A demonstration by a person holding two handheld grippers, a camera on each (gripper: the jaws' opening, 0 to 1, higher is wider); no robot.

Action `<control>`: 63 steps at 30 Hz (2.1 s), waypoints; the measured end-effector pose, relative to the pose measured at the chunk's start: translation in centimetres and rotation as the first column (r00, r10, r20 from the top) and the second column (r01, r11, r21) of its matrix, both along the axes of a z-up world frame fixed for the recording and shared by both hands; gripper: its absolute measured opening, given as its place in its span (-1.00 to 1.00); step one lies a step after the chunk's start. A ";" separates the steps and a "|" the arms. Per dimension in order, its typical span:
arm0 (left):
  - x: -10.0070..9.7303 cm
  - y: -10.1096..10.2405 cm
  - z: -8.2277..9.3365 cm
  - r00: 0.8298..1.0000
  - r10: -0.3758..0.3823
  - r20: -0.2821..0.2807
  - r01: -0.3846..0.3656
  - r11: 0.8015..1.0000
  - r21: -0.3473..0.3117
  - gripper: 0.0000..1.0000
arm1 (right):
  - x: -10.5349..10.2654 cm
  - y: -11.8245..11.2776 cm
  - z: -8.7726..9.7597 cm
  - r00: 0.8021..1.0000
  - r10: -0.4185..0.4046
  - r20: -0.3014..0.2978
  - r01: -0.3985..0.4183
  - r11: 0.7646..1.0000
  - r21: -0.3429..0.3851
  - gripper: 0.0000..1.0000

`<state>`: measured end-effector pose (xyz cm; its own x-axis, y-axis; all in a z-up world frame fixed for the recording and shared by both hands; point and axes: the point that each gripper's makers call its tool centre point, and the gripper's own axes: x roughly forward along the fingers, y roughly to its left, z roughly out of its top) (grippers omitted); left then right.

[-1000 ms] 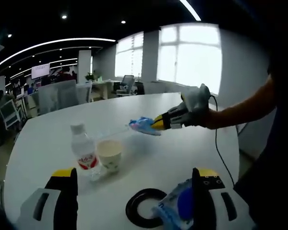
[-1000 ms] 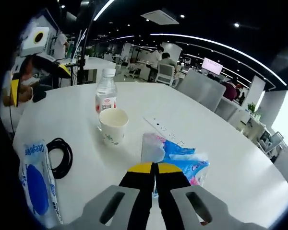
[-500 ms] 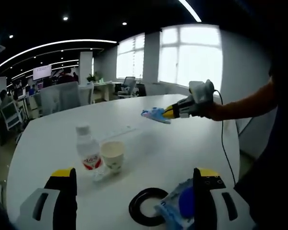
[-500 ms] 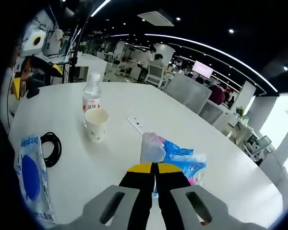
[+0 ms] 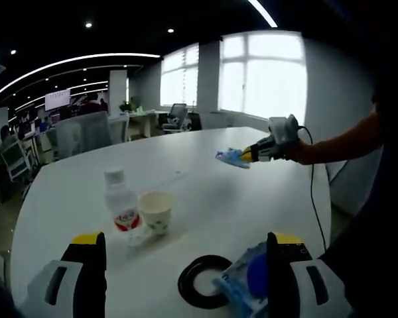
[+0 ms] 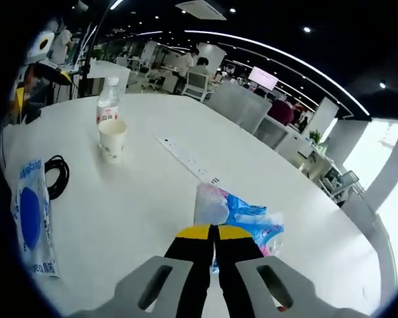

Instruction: Arrange the tabletop items into an orderly group along one side of the table until the central work area is clear of visible clutter.

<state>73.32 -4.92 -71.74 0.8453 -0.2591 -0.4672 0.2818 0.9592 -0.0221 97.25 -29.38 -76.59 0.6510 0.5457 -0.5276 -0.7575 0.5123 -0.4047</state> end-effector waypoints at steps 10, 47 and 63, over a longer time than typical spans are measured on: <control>-0.2 0.1 -0.5 1.000 -0.006 -0.015 0.006 1.000 0.011 0.99 | -0.1 -1.4 -3.6 0.993 -0.111 -0.032 0.109 0.991 -0.079 -1.00; -0.8 0.4 -1.6 0.998 0.004 -0.056 -0.002 1.000 0.022 0.99 | 0.2 2.8 -7.8 0.845 -0.339 -0.413 0.452 0.866 0.215 -0.77; -2.5 -0.6 -1.7 0.999 0.005 -0.053 -0.003 1.000 0.029 0.99 | -3.2 1.7 -4.1 0.897 -0.274 -0.348 0.384 0.872 0.304 -0.33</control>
